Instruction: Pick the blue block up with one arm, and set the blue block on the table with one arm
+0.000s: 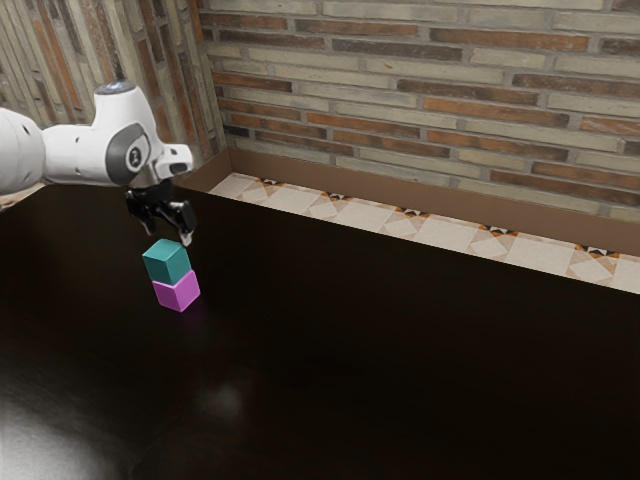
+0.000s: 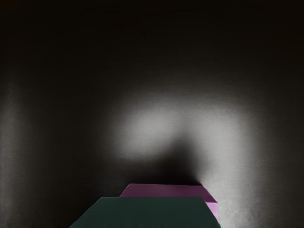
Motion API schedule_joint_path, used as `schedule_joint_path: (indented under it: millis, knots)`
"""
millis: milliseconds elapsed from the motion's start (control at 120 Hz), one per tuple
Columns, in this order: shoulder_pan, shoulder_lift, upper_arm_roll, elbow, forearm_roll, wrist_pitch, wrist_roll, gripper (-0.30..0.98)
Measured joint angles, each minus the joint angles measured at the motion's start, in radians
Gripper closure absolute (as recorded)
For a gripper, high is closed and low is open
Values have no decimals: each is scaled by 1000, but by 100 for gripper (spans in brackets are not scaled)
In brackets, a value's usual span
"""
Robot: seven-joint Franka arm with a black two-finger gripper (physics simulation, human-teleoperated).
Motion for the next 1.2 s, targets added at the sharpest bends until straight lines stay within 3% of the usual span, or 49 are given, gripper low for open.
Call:
schedule_joint_path:
  millis: [383, 967, 1200]
  knots:
    - [15, -88, -2, -157, -6, 123, 21, 0]
    - [24, -34, -5, -175, -23, 180, 34, 0]
    - [21, -33, -5, -173, -27, 185, 34, 16]
